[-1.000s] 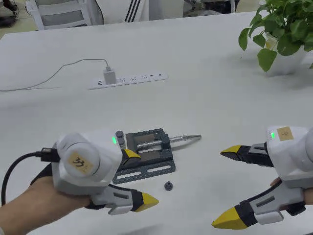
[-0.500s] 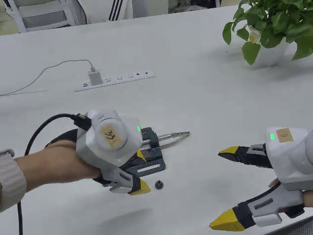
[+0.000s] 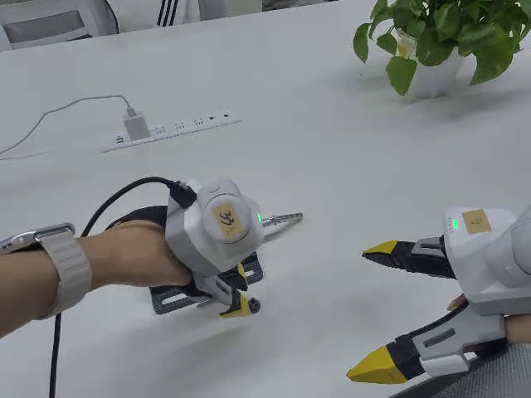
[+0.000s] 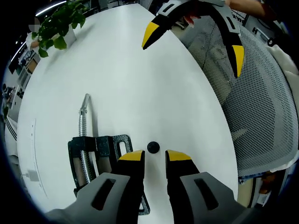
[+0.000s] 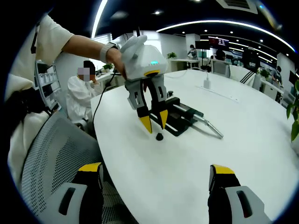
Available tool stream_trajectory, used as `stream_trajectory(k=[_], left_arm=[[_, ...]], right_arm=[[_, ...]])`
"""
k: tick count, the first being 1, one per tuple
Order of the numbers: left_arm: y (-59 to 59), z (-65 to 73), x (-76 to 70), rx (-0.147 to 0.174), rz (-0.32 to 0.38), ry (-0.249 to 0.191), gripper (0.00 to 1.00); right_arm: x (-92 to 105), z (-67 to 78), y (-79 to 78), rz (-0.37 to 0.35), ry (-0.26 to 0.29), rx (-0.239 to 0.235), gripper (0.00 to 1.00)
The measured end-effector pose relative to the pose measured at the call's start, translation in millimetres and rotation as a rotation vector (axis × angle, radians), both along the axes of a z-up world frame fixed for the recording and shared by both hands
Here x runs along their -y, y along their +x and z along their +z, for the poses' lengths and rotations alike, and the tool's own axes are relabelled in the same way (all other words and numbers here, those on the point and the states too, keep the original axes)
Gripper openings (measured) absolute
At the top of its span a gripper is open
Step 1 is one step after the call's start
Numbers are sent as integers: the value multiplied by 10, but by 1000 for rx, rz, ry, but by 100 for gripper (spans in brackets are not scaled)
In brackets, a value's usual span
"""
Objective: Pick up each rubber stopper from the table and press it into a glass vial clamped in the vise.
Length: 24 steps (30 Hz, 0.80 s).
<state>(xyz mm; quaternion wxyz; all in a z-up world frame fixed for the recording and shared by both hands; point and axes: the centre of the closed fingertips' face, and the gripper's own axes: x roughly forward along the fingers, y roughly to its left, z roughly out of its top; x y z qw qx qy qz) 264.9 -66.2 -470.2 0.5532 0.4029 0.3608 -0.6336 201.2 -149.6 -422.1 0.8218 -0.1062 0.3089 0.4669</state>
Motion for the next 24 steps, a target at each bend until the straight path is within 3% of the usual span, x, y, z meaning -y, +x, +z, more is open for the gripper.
stream_trajectory(k=[5,13,24], left_arm=[[20,-77,8,2,-4,26,13],[11,-89,72,-4,0,22,6],[8,-141,52,7,-25,54,6]], right_arm=[[13,0,6,-10,9,3,92],[23,-37,-17,-14,13,-9,92],[8,-29,-13,-12,20,-11,91]])
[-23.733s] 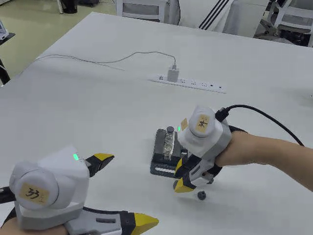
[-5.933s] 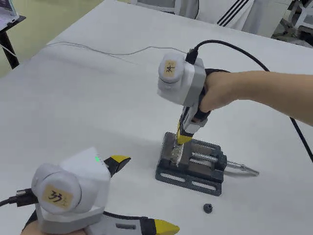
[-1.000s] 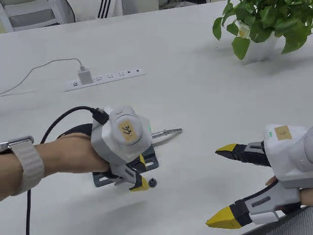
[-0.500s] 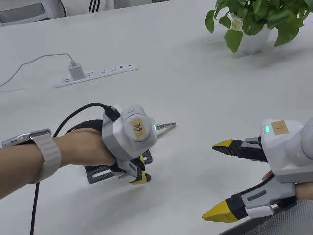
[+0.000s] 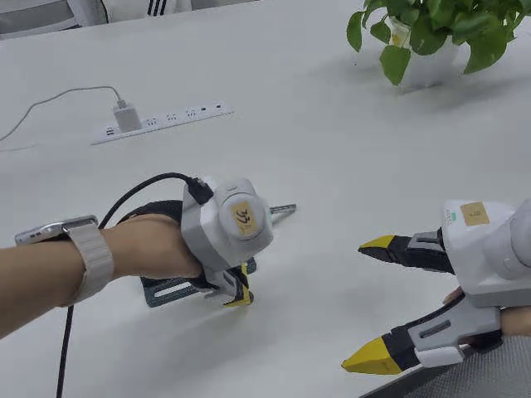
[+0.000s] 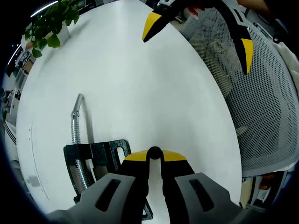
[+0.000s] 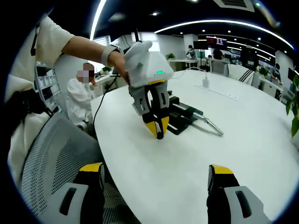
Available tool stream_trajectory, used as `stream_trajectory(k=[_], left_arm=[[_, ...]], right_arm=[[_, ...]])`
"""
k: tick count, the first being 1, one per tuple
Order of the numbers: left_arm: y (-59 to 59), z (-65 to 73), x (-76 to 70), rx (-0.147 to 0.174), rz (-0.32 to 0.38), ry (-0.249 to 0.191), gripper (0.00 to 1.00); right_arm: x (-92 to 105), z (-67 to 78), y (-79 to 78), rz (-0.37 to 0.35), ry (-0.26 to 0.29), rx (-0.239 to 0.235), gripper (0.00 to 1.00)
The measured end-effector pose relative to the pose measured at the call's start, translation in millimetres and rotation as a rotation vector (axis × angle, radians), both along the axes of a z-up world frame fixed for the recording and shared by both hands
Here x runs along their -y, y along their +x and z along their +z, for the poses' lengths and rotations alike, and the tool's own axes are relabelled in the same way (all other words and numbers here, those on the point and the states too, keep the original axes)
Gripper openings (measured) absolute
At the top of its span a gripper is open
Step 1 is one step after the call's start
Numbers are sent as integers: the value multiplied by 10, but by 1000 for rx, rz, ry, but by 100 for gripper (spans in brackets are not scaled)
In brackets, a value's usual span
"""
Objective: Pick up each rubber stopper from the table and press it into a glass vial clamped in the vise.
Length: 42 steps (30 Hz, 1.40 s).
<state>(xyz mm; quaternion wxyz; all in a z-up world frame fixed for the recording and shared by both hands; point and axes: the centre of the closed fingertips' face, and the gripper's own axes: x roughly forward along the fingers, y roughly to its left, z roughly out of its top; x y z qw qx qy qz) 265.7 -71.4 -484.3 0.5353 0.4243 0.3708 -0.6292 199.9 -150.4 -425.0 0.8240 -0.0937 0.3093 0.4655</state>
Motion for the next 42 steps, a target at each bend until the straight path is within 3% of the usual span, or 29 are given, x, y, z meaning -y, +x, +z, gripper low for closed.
stream_trajectory(k=[17,28,37,42], left_arm=[[3,-21,10,-1,78,49,5],[13,-25,23,-33,134,80,4],[11,-23,18,-39,145,83,3],[13,-13,3,-41,161,62,3]], right_arm=[[-35,-14,-34,13,7,-10,89],[-34,-16,-52,17,7,-16,89],[-47,-22,-72,22,6,-21,88],[-65,-30,-82,24,7,-25,88]])
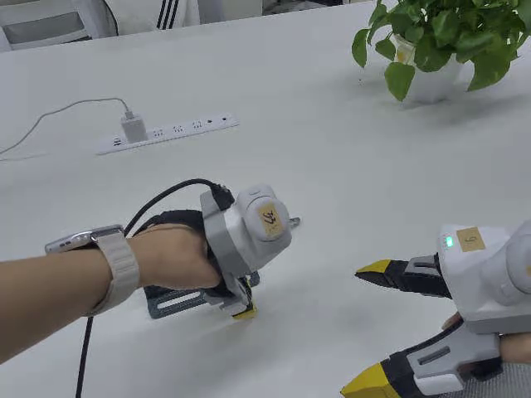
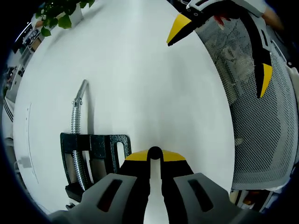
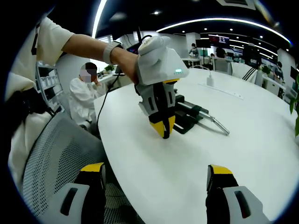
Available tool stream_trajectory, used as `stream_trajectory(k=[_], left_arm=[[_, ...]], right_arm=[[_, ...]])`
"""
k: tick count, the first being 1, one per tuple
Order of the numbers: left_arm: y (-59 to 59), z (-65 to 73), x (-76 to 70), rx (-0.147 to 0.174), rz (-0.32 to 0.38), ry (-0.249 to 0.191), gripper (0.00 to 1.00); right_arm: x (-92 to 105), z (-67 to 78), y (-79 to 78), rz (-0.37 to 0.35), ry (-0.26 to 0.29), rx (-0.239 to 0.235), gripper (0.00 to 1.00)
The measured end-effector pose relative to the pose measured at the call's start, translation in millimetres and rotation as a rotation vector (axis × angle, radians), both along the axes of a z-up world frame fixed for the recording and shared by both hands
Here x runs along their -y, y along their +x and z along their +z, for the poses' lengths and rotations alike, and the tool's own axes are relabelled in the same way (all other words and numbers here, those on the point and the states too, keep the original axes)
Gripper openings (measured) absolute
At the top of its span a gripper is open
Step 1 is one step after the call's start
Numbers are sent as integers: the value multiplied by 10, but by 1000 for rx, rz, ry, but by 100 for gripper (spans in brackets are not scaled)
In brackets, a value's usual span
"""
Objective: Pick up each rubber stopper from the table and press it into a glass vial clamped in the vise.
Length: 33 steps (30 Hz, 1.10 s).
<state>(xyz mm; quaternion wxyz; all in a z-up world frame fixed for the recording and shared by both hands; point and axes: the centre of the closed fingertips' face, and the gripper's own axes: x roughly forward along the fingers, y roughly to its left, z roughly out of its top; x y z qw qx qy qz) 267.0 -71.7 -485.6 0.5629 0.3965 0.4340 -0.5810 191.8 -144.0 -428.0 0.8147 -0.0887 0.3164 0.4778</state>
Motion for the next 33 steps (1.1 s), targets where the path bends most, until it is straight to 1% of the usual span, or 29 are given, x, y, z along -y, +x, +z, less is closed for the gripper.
stream_trajectory(k=[1,3,4,6,8,10,11,12,14,15,16,17,18,19,20,21,22,23,24,25,26,27,28,29,30,31,32,33], left_arm=[[23,23,3,4,29,-27,3],[20,80,14,-37,114,-86,3],[30,120,-8,-58,165,-117,3],[77,180,-73,-55,215,-156,3],[93,233,-121,-61,256,-191,3],[141,314,-190,-51,322,-242,4],[149,363,-220,-65,369,-276,4],[152,406,-233,-72,392,-307,4],[169,495,-291,-73,452,-353,4],[166,530,-310,-74,467,-371,4],[143,585,-319,-101,509,-411,4],[124,616,-332,-124,544,-433,4],[109,636,-351,-134,560,-449,4],[91,668,-375,-147,588,-476,4],[74,687,-392,-164,615,-492,4],[55,719,-411,-183,648,-525,4],[35,742,-425,-201,674,-546,4],[15,761,-437,-213,689,-564,4],[-23,807,-444,-245,718,-604,4],[-47,836,-443,-268,741,-629,4],[-61,863,-454,-282,764,-654,4],[-92,887,-473,-308,792,-677,4],[-103,906,-487,-314,804,-695,4],[-121,941,-496,-345,836,-730,4],[-132,970,-503,-366,855,-754,4],[-133,1013,-516,-394,892,-794,4],[-135,1048,-527,-423,921,-822,4],[-134,1072,-538,-438,938,-845,4]], right_arm=[[-8,3,-3,1,3,-2,88],[-13,6,-2,3,4,0,88],[-21,9,3,5,6,1,88],[-36,6,19,5,10,-2,88],[-53,6,31,8,10,1,88],[-88,17,51,9,16,4,88],[-117,31,63,10,23,9,88],[-139,36,67,13,27,9,88],[-195,48,75,24,33,11,88],[-218,55,74,31,38,10,87],[-251,62,71,39,43,3,86],[-272,66,71,46,43,5,85],[-292,71,76,50,42,9,85],[-322,80,86,55,45,13,85],[-346,86,91,58,48,13,85],[-382,96,99,64,52,15,85],[-409,103,104,71,52,19,85],[-432,110,108,78,50,23,85],[-469,123,112,88,50,28,85],[-494,136,118,93,53,33,85],[-519,149,125,98,55,37,84],[-556,171,136,107,58,43,84],[-577,183,146,112,60,51,83],[-610,206,161,119,61,59,82],[-630,222,167,125,63,66,82],[-662,253,182,131,66,76,81],[-687,279,193,136,68,85,81],[-708,303,201,142,71,93,80]])
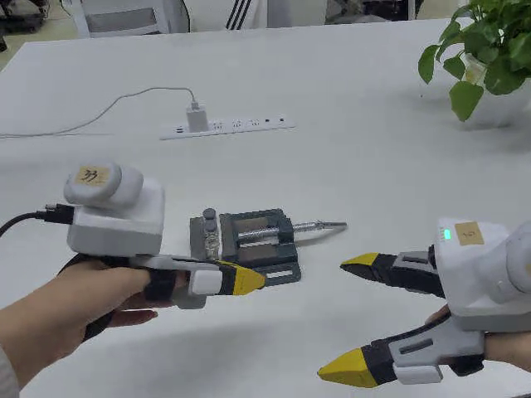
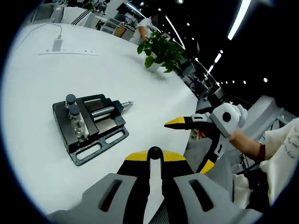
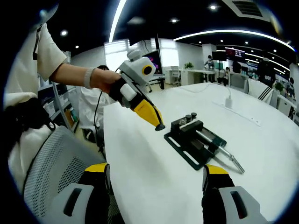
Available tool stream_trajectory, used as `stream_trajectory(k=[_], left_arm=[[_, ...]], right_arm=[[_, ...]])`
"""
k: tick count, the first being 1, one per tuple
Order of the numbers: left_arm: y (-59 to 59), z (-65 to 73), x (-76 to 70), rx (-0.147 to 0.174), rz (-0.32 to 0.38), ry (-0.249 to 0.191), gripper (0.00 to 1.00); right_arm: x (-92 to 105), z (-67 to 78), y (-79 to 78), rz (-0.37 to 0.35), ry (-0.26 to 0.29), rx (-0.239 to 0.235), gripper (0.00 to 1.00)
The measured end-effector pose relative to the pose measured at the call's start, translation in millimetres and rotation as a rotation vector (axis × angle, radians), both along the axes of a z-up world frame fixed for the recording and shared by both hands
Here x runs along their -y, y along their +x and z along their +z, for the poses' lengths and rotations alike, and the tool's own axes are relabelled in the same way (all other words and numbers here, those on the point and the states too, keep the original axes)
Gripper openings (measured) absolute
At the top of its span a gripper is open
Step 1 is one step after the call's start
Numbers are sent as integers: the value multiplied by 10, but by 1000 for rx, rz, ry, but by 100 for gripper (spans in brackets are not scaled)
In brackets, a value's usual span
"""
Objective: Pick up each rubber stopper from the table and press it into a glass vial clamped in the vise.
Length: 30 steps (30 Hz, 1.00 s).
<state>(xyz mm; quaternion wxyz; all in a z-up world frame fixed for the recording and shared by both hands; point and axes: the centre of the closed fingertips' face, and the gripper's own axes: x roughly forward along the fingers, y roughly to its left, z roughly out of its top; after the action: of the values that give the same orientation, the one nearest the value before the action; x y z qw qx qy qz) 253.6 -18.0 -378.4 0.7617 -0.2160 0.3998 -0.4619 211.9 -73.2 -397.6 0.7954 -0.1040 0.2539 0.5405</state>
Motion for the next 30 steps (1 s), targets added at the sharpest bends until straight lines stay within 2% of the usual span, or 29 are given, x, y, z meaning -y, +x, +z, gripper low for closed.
stream_trajectory(k=[4,7,9,11,18,22,30], left_arm=[[-7,160,-39,-107,88,-174,4],[-6,207,-84,-144,127,-240,4],[-21,243,-99,-187,151,-294,4],[-28,276,-113,-214,169,-342,4],[-97,310,-126,-261,183,-409,4],[-140,344,-110,-287,167,-446,4],[-193,414,-90,-324,144,-502,4]], right_arm=[[-104,125,49,31,6,63,77],[-193,219,73,51,20,93,74],[-258,282,94,70,27,122,69],[-322,341,114,79,42,139,65],[-474,525,178,94,104,195,44],[-532,595,195,99,138,207,38],[-604,605,162,131,186,184,24]])
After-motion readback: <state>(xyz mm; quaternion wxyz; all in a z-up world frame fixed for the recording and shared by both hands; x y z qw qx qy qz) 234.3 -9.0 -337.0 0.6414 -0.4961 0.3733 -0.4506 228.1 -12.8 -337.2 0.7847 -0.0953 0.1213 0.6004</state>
